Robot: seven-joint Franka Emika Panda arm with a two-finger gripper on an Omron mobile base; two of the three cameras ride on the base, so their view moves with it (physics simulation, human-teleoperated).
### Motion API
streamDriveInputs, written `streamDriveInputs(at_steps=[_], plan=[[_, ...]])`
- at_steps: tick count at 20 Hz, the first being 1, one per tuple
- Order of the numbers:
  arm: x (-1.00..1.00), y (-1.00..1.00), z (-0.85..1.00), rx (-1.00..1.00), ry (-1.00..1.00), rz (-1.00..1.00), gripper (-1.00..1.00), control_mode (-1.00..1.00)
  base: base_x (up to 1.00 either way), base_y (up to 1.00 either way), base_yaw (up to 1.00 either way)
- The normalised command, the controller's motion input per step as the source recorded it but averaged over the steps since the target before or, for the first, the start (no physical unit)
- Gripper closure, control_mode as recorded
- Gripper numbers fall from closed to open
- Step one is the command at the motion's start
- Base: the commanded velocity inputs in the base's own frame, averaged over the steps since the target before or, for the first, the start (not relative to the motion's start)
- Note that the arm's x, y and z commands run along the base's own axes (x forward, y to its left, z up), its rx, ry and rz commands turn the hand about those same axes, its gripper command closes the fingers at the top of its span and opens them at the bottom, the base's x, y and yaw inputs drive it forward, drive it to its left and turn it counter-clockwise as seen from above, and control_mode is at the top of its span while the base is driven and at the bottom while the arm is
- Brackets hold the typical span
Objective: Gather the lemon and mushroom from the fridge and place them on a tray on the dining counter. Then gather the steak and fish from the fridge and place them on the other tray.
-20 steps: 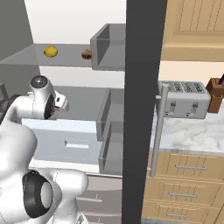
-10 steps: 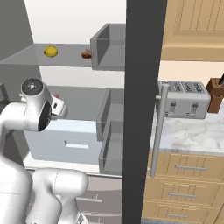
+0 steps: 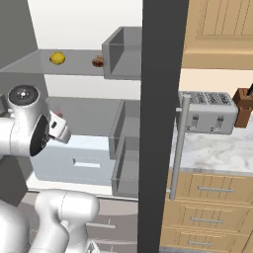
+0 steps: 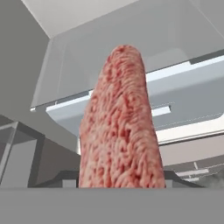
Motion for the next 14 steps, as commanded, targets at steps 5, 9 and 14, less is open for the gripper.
streamDriveInputs(at_steps=[5,9,14], plan=[[-0.75,-0.1,0.1,0.0,0.06,0.0,1.0,-1.0,0.0,0.0,0.0],[-0.36,0.01,-0.01,0.0,0.0,0.0,1.0,-1.0,0.0,0.0,0.0],[-0.03,0.0,0.0,0.0,0.0,0.0,1.0,-1.0,0.0,0.0,0.0]])
